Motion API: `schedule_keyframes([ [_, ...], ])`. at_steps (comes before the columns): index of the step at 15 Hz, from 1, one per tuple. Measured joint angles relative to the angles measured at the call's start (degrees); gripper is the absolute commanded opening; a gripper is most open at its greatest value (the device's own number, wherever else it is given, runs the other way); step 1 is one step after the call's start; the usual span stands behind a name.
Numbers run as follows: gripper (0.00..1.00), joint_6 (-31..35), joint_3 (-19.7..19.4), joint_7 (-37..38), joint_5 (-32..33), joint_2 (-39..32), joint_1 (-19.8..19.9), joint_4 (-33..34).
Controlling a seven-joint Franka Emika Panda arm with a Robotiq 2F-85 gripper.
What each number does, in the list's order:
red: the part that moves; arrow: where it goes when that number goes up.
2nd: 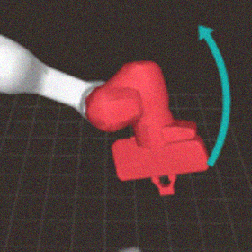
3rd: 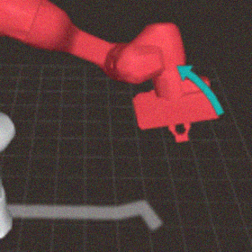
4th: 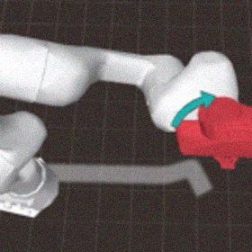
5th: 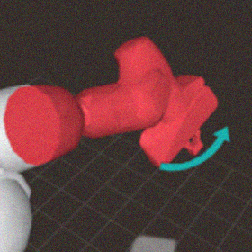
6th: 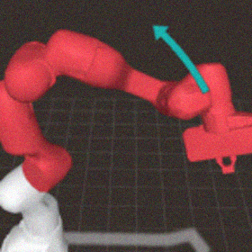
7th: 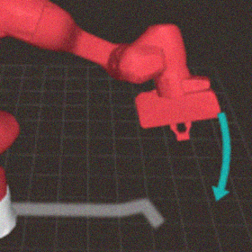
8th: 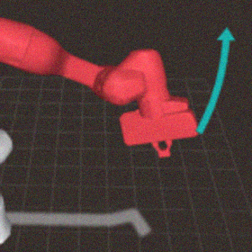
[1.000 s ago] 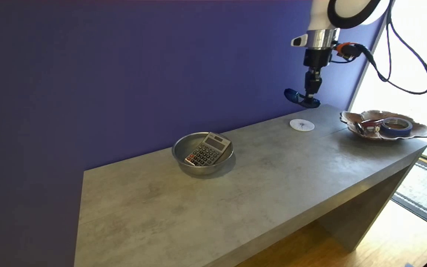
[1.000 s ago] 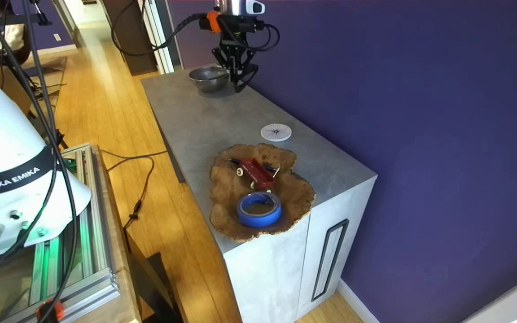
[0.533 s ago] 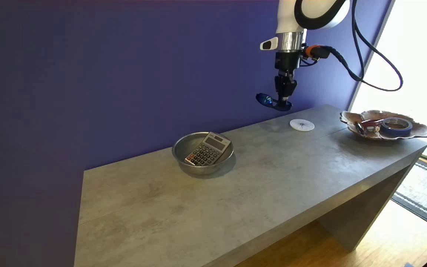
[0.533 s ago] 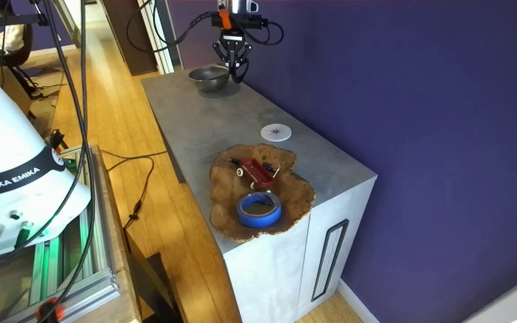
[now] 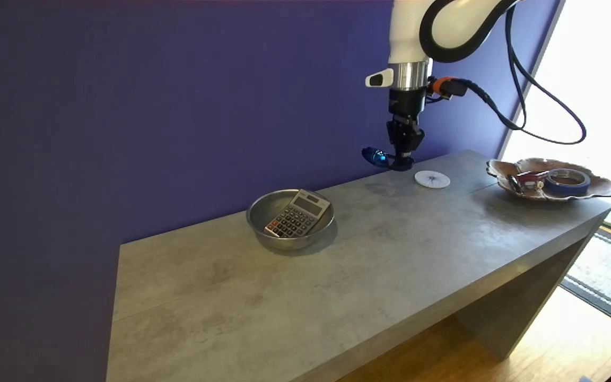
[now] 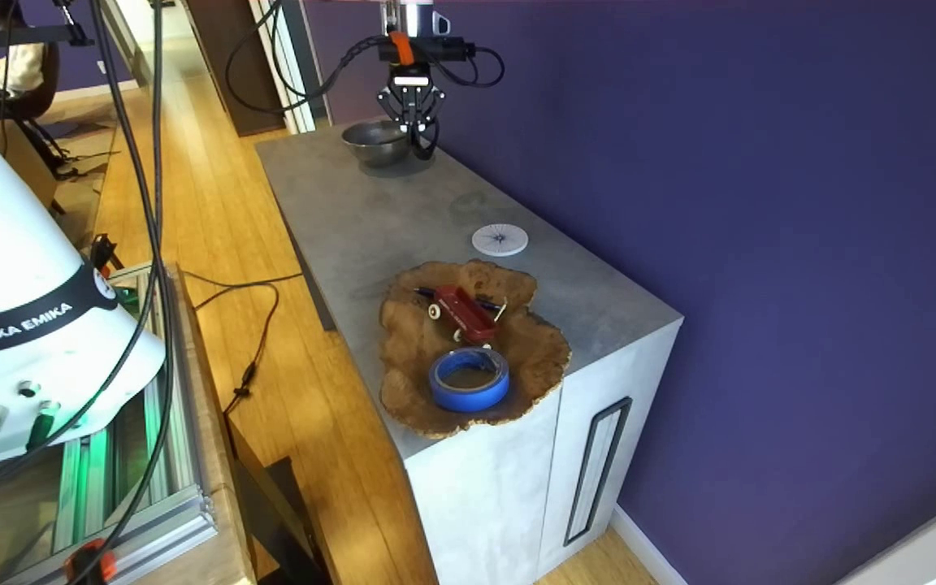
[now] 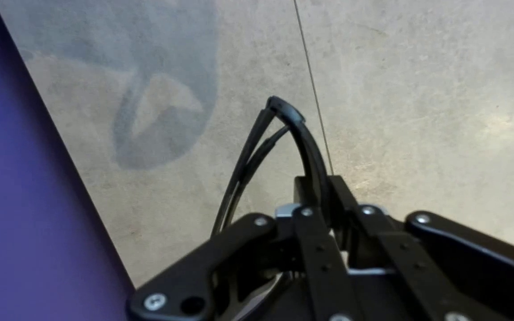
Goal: Remove the glasses from the key bowl
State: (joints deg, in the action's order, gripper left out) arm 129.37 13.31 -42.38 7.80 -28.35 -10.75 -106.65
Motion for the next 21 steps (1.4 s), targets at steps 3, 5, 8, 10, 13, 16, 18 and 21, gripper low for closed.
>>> schedule_keyframes([
  [3, 0.03, 2.7, 0.3, 0.0, 1.2, -3.1, -1.4, 0.0],
  [5, 0.03, 5.2, 0.3, -0.2, 2.0, -6.0, -2.1, 0.9],
  [8, 0.03, 8.2, 0.4, -0.8, 3.0, -11.0, -2.5, 4.0],
  [10, 0.37, 8.2, 0.5, -1.2, 3.3, -13.8, -2.8, 6.8],
  [13, 0.51, 6.2, 1.3, -2.4, 3.3, -16.9, -3.2, 10.7],
  [16, 0.71, 2.7, 2.4, -3.0, 3.3, -18.0, -3.7, 13.2],
  [18, 0.86, 2.1, 2.8, -2.4, 3.3, -17.5, -3.9, 13.0],
  [21, 1.0, 7.6, 2.8, 3.0, 3.0, -13.6, -3.5, 7.1],
])
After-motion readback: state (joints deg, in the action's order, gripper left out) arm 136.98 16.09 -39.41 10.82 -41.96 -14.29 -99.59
